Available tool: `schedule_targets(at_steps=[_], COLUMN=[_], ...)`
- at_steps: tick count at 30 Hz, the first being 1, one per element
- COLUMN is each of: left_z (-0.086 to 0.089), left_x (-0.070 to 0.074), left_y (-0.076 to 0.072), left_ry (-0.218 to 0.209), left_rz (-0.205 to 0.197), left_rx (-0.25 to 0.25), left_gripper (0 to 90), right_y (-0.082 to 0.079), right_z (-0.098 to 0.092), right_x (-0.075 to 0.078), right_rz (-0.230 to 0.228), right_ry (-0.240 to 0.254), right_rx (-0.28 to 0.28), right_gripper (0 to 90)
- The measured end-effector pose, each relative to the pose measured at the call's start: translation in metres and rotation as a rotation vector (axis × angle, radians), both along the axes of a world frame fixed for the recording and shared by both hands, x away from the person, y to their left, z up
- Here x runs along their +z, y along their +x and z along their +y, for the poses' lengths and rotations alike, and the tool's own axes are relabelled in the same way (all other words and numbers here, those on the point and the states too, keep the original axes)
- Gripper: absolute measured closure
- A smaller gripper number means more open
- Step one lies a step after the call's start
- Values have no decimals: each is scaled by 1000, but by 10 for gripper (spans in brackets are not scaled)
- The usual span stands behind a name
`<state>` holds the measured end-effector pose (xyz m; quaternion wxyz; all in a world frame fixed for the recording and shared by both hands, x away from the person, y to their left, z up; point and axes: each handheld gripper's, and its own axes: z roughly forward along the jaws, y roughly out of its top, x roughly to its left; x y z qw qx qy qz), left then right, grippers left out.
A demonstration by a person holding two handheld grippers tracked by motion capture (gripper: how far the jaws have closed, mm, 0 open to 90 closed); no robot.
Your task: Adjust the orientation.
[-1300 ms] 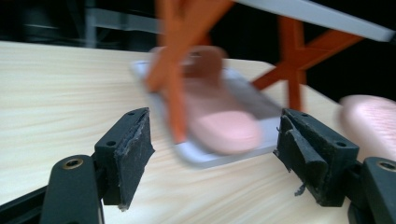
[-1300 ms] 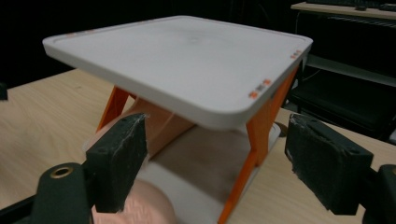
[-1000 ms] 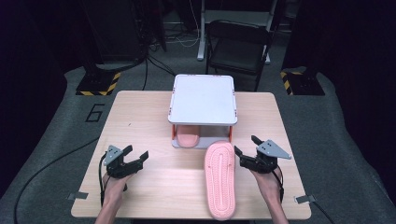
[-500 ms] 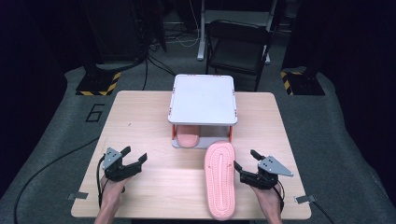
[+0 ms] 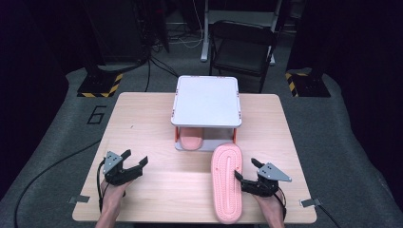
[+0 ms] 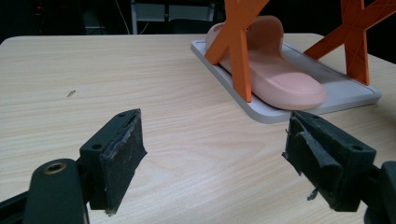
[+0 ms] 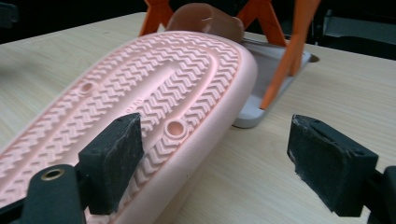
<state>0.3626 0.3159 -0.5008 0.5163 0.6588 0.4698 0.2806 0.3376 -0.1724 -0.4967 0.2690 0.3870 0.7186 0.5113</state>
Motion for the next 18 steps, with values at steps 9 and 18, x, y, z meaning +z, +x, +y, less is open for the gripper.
schedule_targets(at_steps=[9,18], left_z=[0,1], left_x=[-1,-2], left_y=[1,1], left_ry=[-2,-4], left_rz=[2,-1], left_rx=[7,17], left_gripper=[195,195], right_y=[2,7], right_z=[-34,-45], right_x=[-9,-17], right_rz=[27,47], right_ry=[3,-40], right_rx=[-95,-158], right_gripper=[191,223])
